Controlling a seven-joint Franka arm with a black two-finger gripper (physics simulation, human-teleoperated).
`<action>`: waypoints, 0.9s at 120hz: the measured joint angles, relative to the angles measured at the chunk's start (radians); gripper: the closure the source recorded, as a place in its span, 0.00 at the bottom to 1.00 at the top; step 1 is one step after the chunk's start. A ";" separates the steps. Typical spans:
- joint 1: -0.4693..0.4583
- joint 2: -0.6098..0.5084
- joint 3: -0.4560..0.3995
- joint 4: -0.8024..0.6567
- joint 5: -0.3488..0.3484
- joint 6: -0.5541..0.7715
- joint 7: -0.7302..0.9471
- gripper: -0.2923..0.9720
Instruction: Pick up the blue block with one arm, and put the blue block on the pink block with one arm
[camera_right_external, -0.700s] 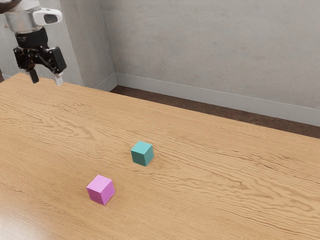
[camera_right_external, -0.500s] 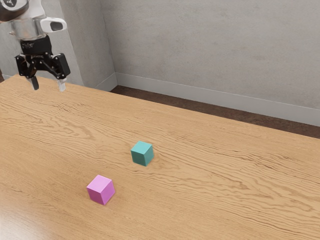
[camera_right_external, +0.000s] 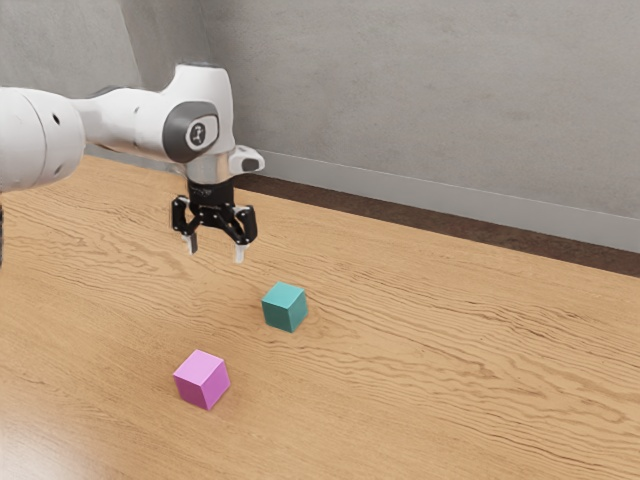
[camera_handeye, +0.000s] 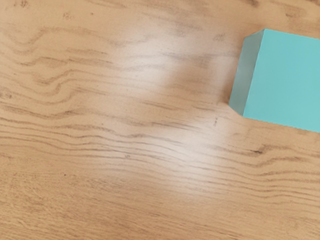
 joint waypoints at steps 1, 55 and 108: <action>0.000 0.004 0.000 0.000 -0.001 0.007 0.002 0.23; -0.014 0.158 -0.015 0.014 -0.088 0.245 0.126 0.23; -0.062 0.159 -0.019 -0.065 -0.130 0.399 0.184 0.23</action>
